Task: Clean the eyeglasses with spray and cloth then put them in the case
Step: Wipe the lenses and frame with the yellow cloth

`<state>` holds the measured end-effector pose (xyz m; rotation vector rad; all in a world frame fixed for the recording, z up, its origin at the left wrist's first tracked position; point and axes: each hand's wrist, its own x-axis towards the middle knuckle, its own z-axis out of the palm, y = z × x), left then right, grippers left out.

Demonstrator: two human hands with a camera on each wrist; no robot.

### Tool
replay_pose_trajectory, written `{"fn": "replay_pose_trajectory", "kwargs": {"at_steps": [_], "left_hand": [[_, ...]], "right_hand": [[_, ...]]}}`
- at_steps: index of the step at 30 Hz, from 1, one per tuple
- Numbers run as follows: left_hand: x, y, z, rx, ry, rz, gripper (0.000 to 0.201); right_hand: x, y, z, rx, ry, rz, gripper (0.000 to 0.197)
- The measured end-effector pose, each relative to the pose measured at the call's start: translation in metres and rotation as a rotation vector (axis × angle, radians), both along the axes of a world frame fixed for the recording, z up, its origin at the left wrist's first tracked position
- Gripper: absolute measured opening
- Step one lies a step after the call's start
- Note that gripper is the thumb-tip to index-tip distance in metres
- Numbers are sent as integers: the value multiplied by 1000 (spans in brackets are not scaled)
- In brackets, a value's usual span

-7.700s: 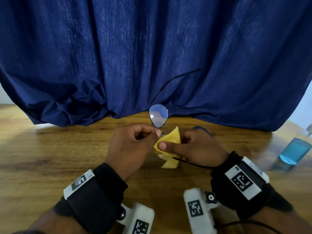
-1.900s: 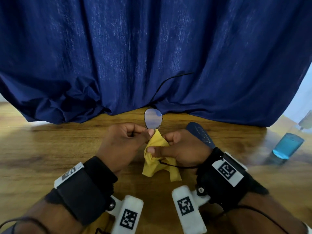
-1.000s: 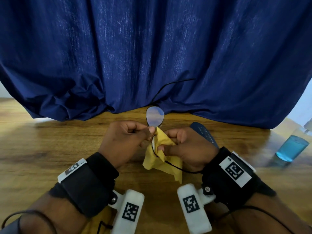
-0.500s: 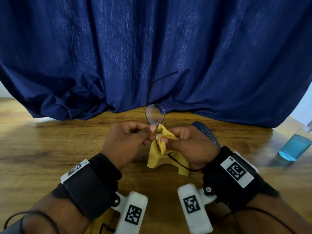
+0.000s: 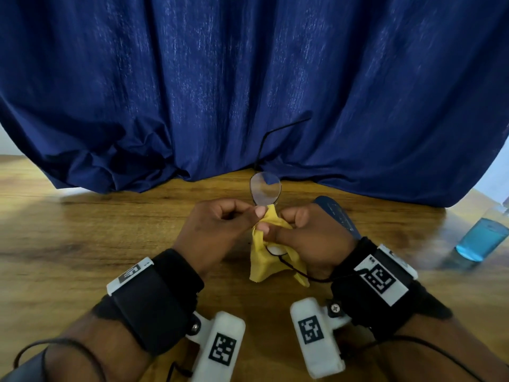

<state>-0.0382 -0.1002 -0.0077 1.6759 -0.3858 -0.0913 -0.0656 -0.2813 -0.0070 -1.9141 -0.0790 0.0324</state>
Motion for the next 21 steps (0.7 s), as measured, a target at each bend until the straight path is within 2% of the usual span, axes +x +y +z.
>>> {"fn": "replay_pose_trajectory", "kwargs": {"at_steps": [2, 3, 6, 8, 10, 12, 17, 21], "left_hand": [[0, -1, -1, -10, 9, -3, 17], [0, -1, -2, -20, 6, 4, 16], [2, -1, -2, -7, -44, 80, 12], [5, 2, -2, -2, -62, 143, 12], [9, 5, -2, 1, -48, 173, 13], [10, 5, -2, 11, -36, 164, 16], [5, 0, -6, 11, 9, 66, 17], [8, 3, -9, 24, 17, 37, 17]], "right_hand": [[0, 1, -3, -1, -25, 29, 42], [0, 2, -2, -5, -35, 53, 41], [-2, 0, 1, 9, -7, 137, 11], [-4, -2, 5, 29, 39, 180, 14], [-3, -4, 7, 11, 65, 133, 19], [-3, -3, 6, -1, 76, 60, 15], [-3, 3, 2, -39, 53, -54, 21], [-3, 4, 0, -67, 7, -31, 15]]}}
